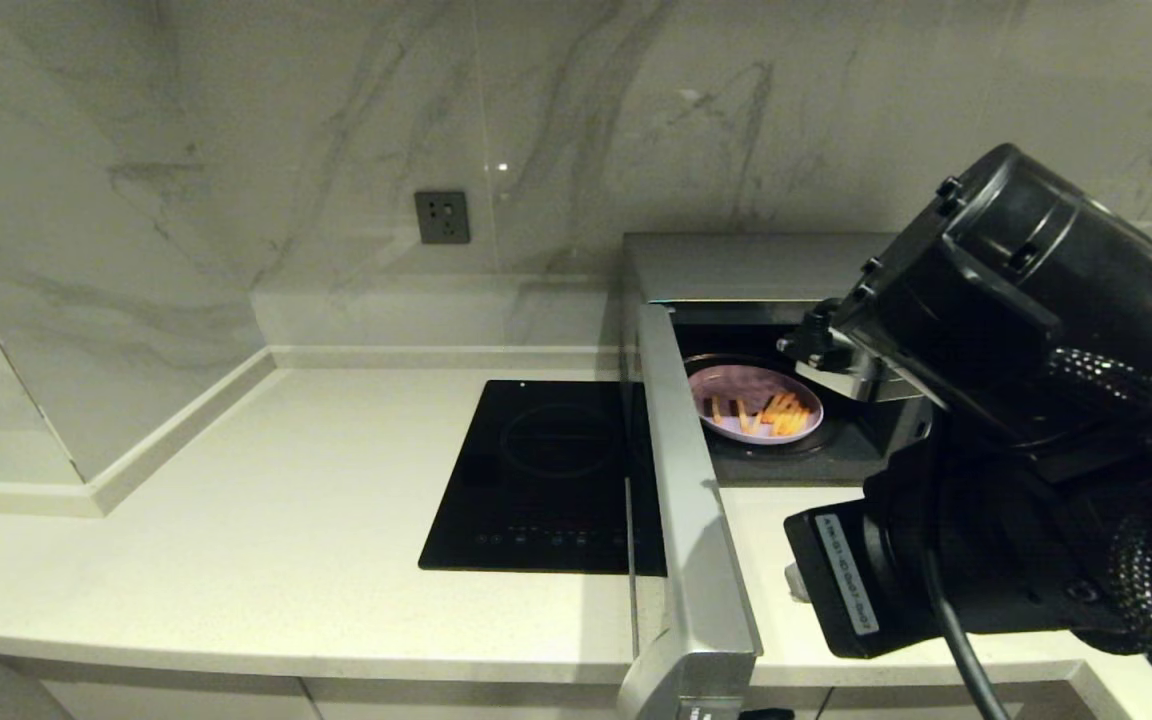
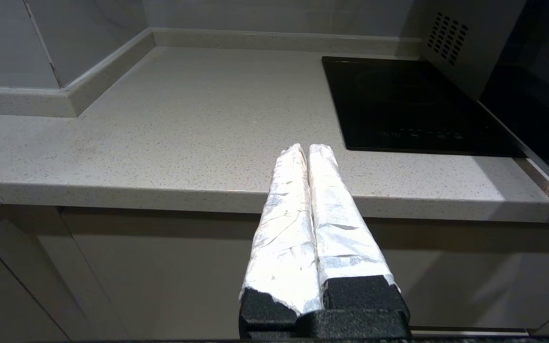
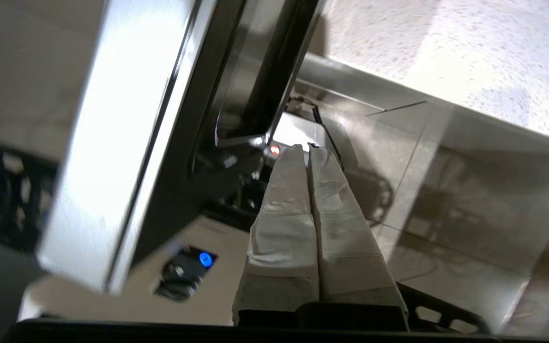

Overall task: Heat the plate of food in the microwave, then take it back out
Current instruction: Take the plate out of the microwave

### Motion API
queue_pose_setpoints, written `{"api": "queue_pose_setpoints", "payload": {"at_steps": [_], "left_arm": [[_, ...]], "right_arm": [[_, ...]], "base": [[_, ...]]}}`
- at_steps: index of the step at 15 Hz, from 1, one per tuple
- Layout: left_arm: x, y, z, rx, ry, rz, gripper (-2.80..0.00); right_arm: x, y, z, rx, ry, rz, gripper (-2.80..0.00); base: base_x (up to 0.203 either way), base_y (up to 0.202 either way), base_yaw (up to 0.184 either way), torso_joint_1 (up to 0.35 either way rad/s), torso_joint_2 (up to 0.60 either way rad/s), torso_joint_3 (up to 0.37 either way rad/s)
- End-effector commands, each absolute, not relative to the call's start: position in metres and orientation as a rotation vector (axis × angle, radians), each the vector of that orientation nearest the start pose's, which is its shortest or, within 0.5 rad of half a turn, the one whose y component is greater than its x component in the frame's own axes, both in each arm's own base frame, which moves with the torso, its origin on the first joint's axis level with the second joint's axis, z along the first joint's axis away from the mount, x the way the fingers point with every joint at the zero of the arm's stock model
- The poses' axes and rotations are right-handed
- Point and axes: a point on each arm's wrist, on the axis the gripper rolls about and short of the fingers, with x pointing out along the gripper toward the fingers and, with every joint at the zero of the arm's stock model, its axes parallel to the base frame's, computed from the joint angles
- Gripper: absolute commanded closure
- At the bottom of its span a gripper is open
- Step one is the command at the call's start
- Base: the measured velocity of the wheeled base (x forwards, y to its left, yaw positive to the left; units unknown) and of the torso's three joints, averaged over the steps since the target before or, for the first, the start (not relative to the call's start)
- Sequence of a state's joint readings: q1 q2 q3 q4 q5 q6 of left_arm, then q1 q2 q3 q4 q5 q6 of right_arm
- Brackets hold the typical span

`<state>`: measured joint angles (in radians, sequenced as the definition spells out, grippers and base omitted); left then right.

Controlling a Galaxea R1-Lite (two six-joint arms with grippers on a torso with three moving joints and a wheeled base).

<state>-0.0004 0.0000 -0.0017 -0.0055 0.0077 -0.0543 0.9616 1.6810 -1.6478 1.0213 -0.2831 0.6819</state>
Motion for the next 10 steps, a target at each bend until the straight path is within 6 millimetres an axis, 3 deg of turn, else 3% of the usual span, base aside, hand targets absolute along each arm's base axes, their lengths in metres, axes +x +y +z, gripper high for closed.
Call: {"api": "queue_pose_setpoints", "payload": {"at_steps": [1, 10], "left_arm": [[-0.0229, 0.0002, 0.0765, -0.055, -0.008, 0.007, 0.00], [-0.0229, 0.0002, 0.0765, -0.055, -0.008, 0.007, 0.00]], "right_arm": [[0.1524, 0.2024, 0.2805, 0.020, 1.006, 0.245, 0.00], [0.1515, 0.2013, 0.2790, 0.015, 1.009, 0.240, 0.00]], "base": [[0.000, 0.000, 0.000, 0.000, 0.00, 0.000], [0.000, 0.000, 0.000, 0.000, 0.00, 0.000]]}}
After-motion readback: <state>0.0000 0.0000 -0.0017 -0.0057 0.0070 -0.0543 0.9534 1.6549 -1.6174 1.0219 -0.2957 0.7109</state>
